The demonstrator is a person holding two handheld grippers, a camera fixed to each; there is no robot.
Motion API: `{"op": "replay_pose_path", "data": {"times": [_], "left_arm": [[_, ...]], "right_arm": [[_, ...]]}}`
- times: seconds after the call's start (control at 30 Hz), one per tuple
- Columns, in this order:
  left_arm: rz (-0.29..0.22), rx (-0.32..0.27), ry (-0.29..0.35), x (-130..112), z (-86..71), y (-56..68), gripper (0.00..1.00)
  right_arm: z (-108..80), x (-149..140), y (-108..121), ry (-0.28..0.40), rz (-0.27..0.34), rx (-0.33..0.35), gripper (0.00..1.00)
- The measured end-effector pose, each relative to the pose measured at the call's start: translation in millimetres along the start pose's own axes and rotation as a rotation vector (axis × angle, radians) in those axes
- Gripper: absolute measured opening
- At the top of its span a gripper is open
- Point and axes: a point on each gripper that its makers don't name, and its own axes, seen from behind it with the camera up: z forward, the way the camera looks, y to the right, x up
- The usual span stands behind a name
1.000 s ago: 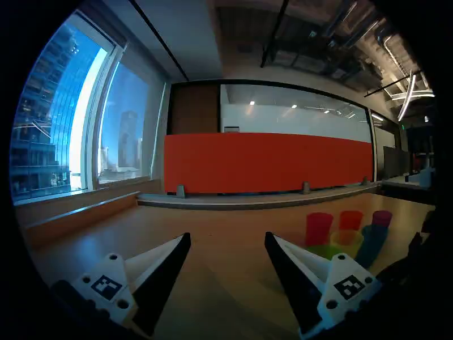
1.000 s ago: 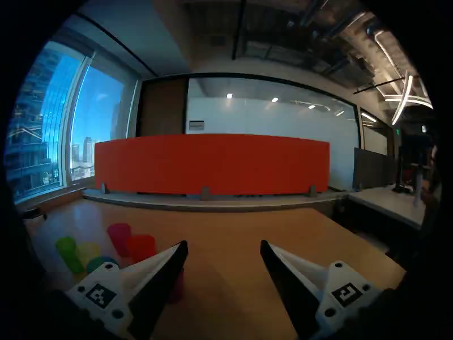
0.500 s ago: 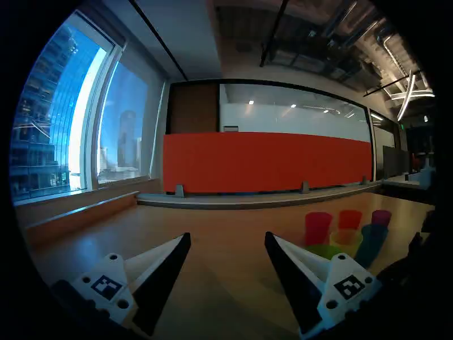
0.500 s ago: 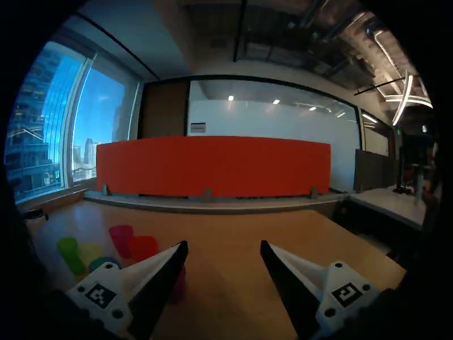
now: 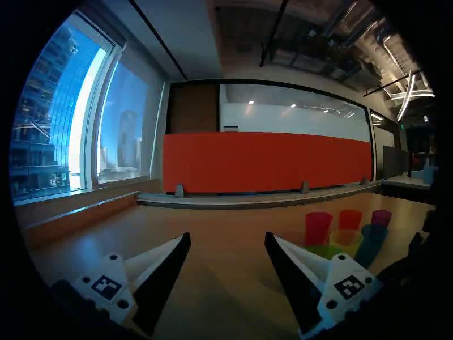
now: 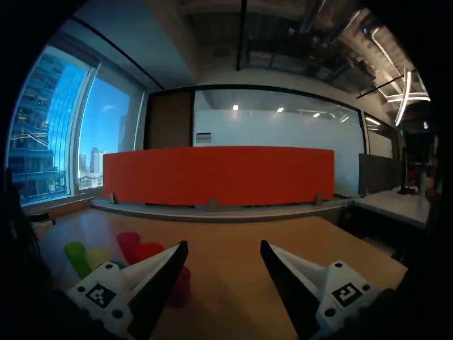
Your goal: Pour water
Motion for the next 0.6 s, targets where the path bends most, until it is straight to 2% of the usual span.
{"op": "replay_pose_path", "data": {"times": [0.37,0.6], "left_arm": [[0.000,0.000,0.000,-0.2,-0.1,0.2,0.97],[0.000,0.000,0.000,-0.4,0.0,0.5,0.97]], "right_arm": [[2.6,0.6,-10.7,0.053,-0.001,0.029,0.99],[6.2,-1.7,-7.1,0.087,0.007,0.002,0.99]]}}
